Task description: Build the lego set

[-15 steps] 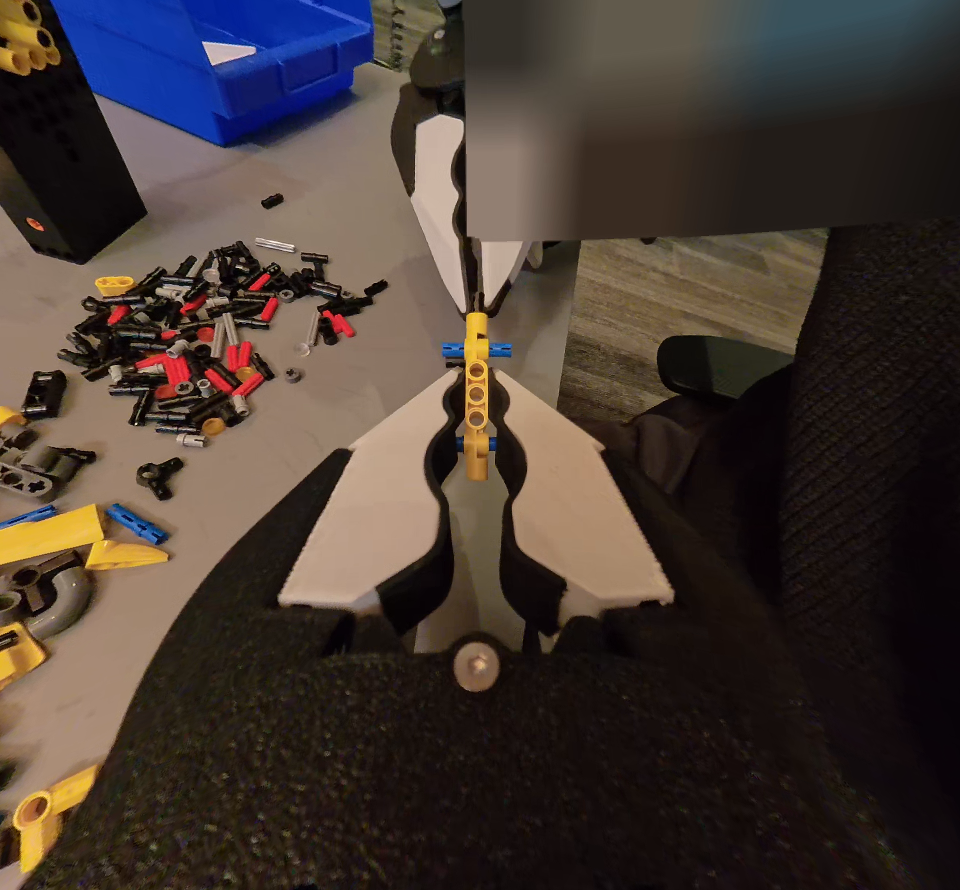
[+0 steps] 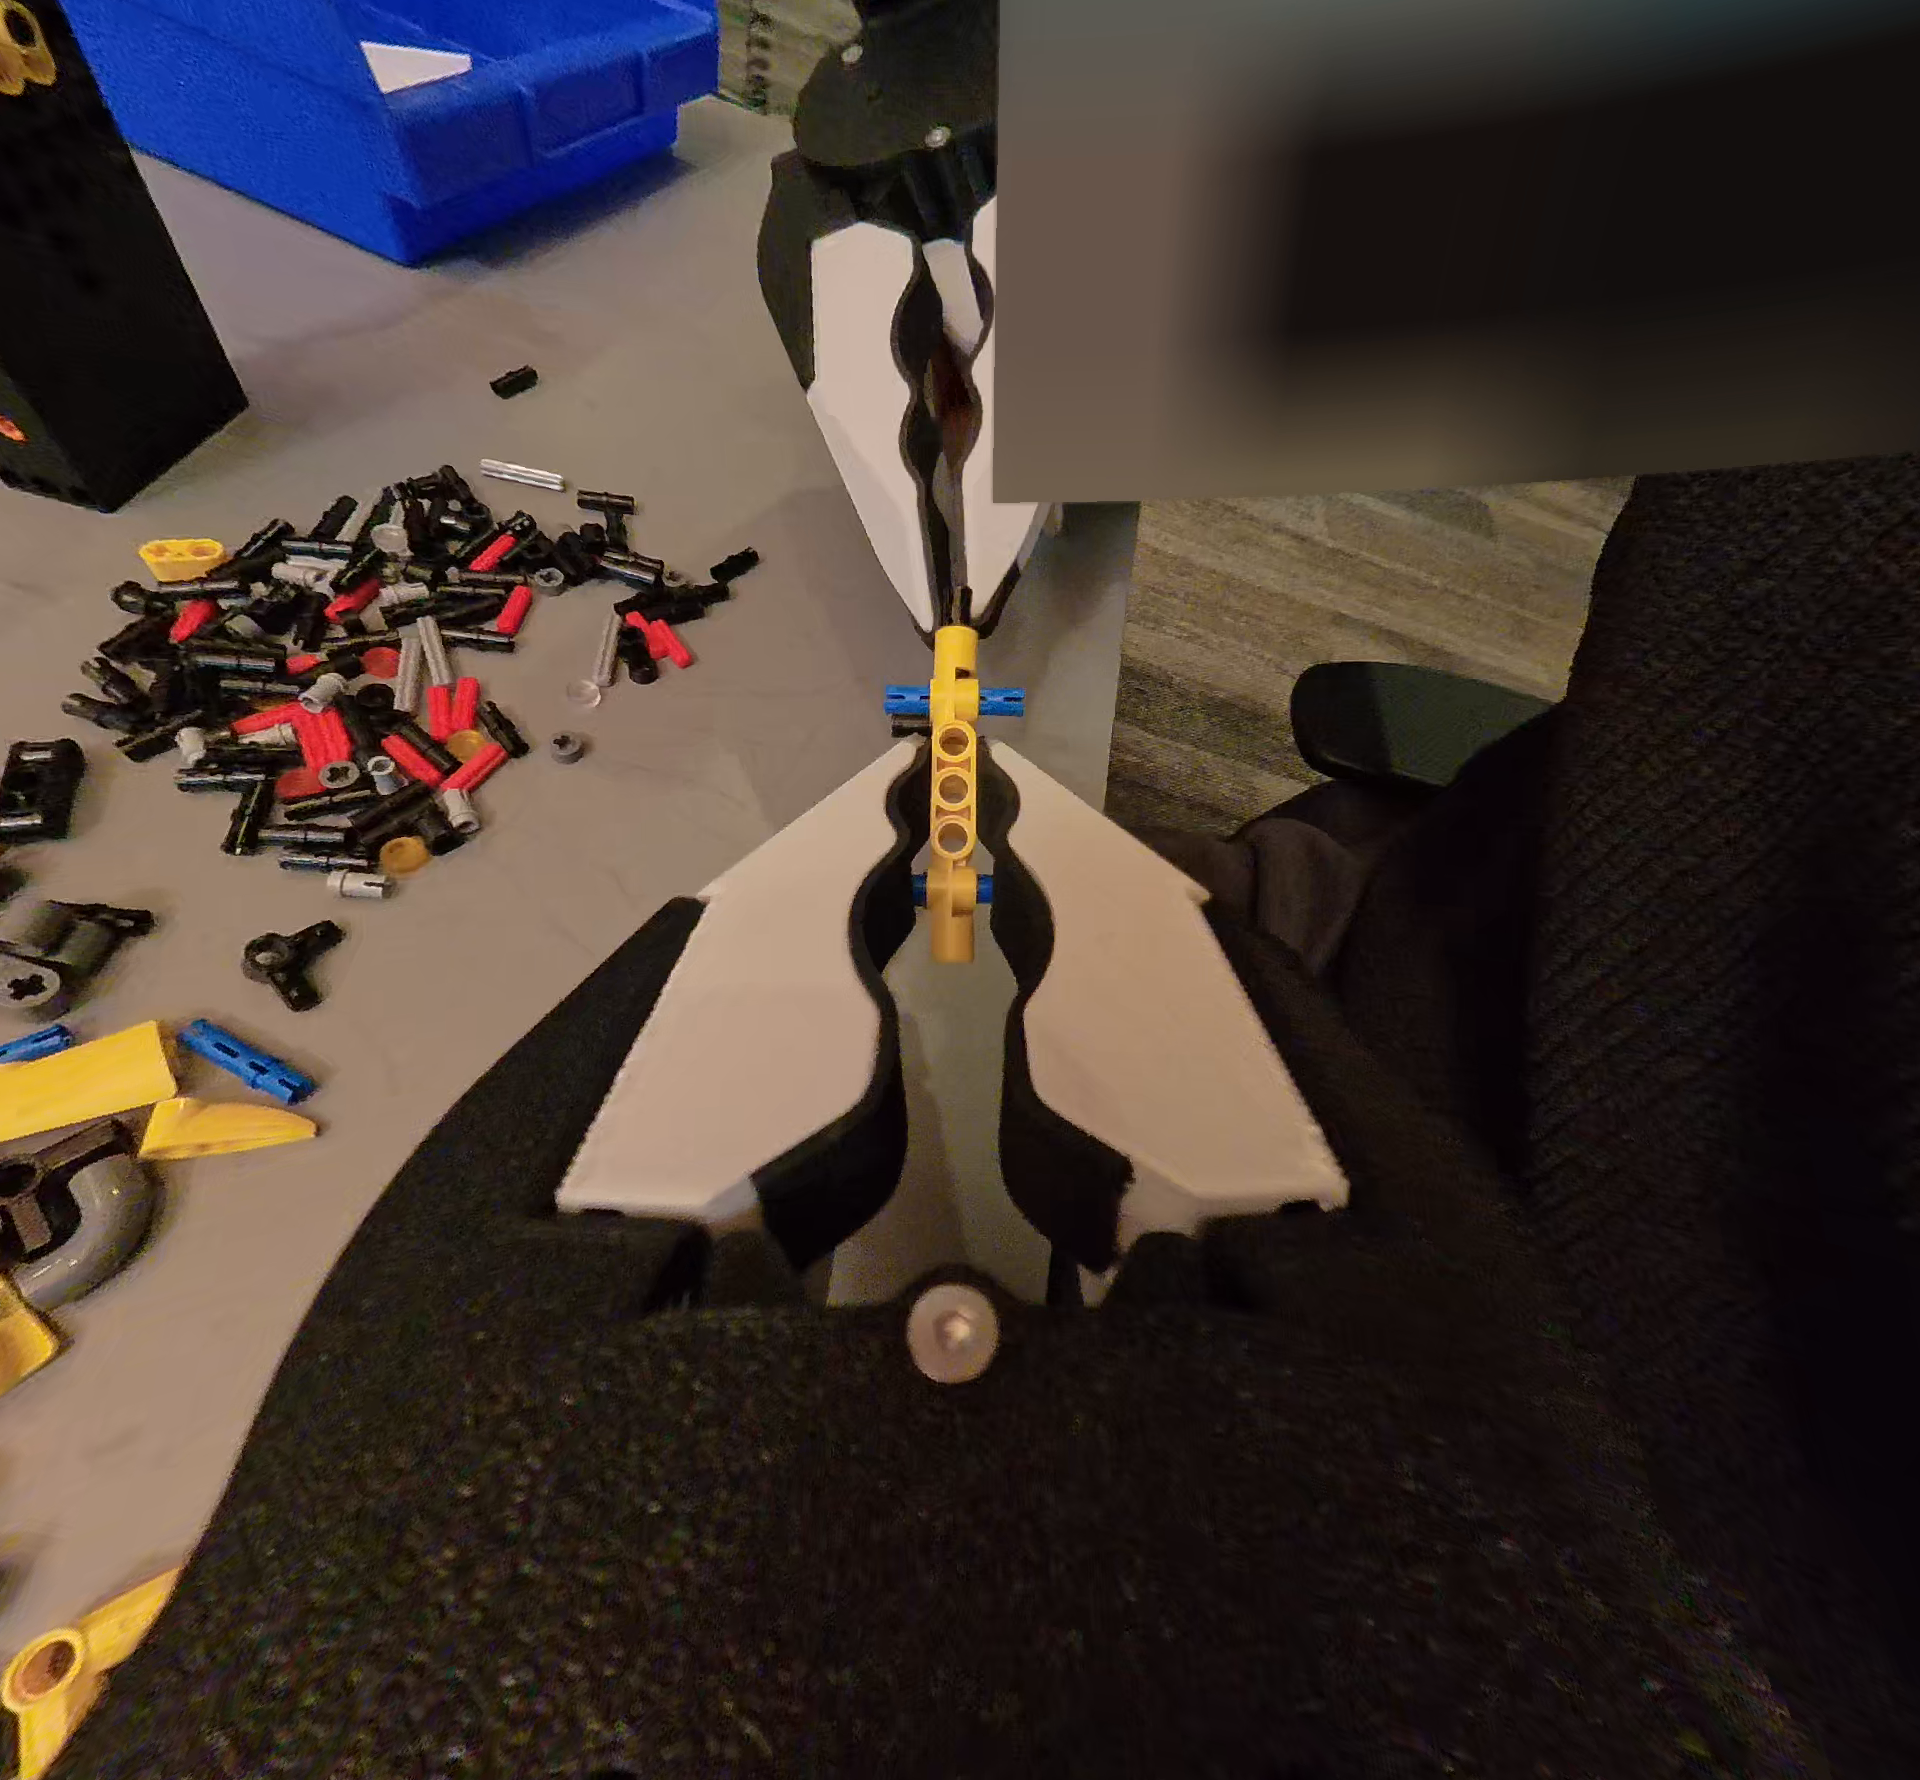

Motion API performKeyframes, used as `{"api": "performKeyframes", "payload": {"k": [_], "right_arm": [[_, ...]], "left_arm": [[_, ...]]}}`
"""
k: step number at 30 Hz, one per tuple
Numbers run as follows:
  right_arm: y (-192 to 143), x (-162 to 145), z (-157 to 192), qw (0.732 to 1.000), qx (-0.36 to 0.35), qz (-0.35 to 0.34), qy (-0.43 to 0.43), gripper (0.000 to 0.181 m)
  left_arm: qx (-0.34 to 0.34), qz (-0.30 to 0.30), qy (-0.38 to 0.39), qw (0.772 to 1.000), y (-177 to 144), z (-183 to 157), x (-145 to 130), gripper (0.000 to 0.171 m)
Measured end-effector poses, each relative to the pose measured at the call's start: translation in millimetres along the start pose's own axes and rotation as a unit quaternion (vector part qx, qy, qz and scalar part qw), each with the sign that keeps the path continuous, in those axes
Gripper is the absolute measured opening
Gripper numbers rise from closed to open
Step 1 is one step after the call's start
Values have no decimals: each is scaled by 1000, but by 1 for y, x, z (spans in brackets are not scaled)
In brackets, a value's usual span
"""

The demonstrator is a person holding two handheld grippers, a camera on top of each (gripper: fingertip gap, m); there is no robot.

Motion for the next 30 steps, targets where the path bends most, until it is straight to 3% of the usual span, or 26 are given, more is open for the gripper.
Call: {"api": "performKeyframes", "payload": {"k": [8,16,30], "right_arm": [[-1,3,3,984,-66,29,-164,4],[0,-1,6,982,-12,19,-188,4],[-2,0,4,991,-65,25,-111,9]], "left_arm": [[-9,-2,-5,1000,0,1,0,5],[-24,4,17,1000,2,-6,0,5],[-6,-2,6,1000,3,-1,3,6]]}}
Point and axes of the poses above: each gripper's, where its closed fingertips meet, y out along the fingers, x out of its top, z = x × y across the jaws, the point moved 5 cm from there along -y, back along the fingers, and after that the axes turned 13 degrees about z, right-handed, at the moved point
